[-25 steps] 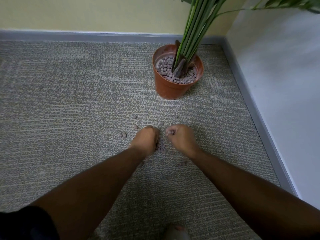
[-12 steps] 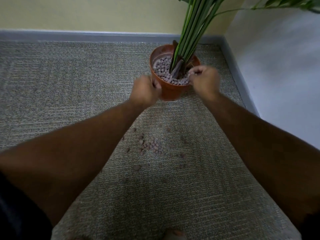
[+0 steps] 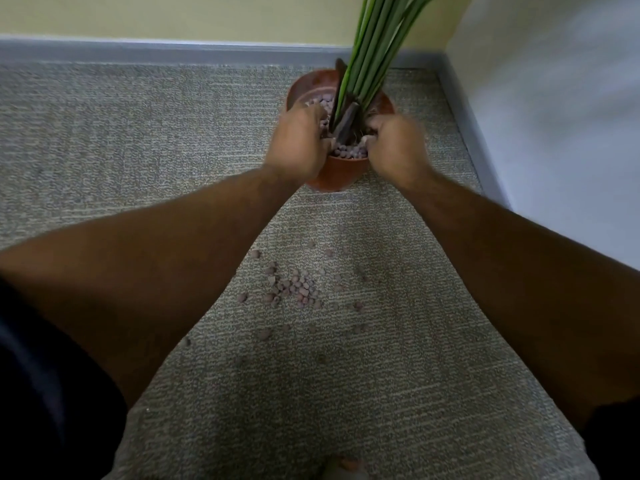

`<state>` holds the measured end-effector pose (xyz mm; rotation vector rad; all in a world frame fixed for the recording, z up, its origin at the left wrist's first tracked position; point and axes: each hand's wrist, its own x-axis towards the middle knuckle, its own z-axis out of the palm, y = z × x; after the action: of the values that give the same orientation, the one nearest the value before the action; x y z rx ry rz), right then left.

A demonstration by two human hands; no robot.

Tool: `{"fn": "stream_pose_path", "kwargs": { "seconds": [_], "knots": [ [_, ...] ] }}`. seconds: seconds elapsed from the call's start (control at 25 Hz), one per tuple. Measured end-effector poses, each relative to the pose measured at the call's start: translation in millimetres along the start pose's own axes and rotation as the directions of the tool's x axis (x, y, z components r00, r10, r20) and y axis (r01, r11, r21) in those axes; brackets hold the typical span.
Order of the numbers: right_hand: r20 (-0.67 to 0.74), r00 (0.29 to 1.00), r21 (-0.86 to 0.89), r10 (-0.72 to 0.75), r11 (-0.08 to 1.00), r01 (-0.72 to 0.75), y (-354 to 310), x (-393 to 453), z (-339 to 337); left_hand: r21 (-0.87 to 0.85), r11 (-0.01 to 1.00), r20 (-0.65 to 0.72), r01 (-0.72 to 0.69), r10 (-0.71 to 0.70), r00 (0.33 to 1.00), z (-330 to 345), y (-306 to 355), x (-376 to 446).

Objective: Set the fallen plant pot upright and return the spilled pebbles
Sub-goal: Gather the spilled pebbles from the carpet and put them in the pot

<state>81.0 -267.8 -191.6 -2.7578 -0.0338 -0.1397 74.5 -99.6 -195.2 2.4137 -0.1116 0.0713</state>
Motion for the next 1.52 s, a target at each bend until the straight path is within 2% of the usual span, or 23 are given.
{"fn": "stream_pose_path", "kwargs": {
  "seconds": [0.08, 0.2, 0.28, 0.36, 0.44, 0.52, 0.64, 0.76, 1.0, 1.2, 1.28, 1.36, 1.44, 1.52],
  "knots": [
    [-0.022, 0.999, -0.005, -0.038, 0.999, 0.038, -0.1, -7.4, 2.2, 0.001, 0.998, -0.079, -0.062, 0.062, 0.995, 5.7, -5.6, -11.3],
    [-0.158, 0.982, 0.046, -0.107, 0.992, 0.115, -3.4, -30.9, 8.5, 0.014, 0.977, -0.177, -0.211, 0.211, 0.961, 15.6, -17.9, -39.8],
    [-0.220, 0.963, 0.005, -0.158, 0.987, 0.163, 0.3, -58.0, 17.0, 0.067, 0.938, -0.089, -0.340, 0.345, 0.934, 24.5, -34.3, -60.5],
    [-0.142, 0.964, -0.083, -0.224, 0.973, 0.214, 13.0, -89.8, 29.4, 0.096, 0.903, 0.144, -0.418, 0.403, 0.904, 34.3, -49.2, -76.3],
    [0.073, 0.969, -0.147, -0.236, 0.959, 0.244, 29.8, -119.0, 43.9, 0.084, 0.894, 0.389, -0.440, 0.377, 0.840, 46.2, -58.5, -85.0],
    [0.253, 0.951, -0.185, -0.179, 0.956, 0.229, 47.2, -145.6, 60.0, 0.093, 0.893, 0.520, -0.440, 0.333, 0.787, 60.3, -60.2, -90.1],
    [0.313, 0.949, -0.135, -0.035, 0.988, 0.081, 59.4, -182.5, 77.3, 0.165, 0.859, 0.599, -0.485, 0.303, 0.741, 81.2, -56.5, -91.8],
    [0.287, 0.957, -0.056, -0.054, 0.996, 0.073, 53.1, -208.8, 90.2, 0.214, 0.850, 0.683, -0.482, 0.222, 0.696, 95.0, -56.2, -95.0],
    [0.331, 0.939, 0.060, -0.097, 0.995, 0.081, 26.1, -219.3, 103.4, 0.091, 0.839, 0.660, -0.536, 0.352, 0.664, 75.6, -77.8, -115.6],
    [0.368, 0.917, 0.093, -0.152, 0.988, 0.127, 13.3, -221.1, 104.9, 0.029, 0.874, 0.665, -0.485, 0.345, 0.662, 50.1, -100.0, -136.0],
    [0.373, 0.914, 0.092, -0.161, 0.986, 0.137, 10.1, -220.3, 103.6, 0.050, 0.864, 0.675, -0.501, 0.340, 0.654, 41.9, -106.8, -141.5],
    [0.362, 0.924, 0.011, -0.123, 0.992, 0.128, 10.8, -217.6, 99.9, 0.119, 0.841, 0.655, -0.528, 0.334, 0.678, 37.0, -112.1, -145.6],
    [0.378, 0.925, -0.107, -0.029, 0.992, 0.074, 12.9, -214.2, 96.0, 0.228, 0.817, 0.654, -0.530, 0.275, 0.705, 35.7, -115.3, -145.9],
    [0.436, 0.898, -0.128, 0.061, 0.992, -0.005, 11.9, -213.4, 95.1, 0.286, 0.806, 0.683, -0.518, 0.208, 0.700, 36.8, -116.4, -145.2]
  ]
}}
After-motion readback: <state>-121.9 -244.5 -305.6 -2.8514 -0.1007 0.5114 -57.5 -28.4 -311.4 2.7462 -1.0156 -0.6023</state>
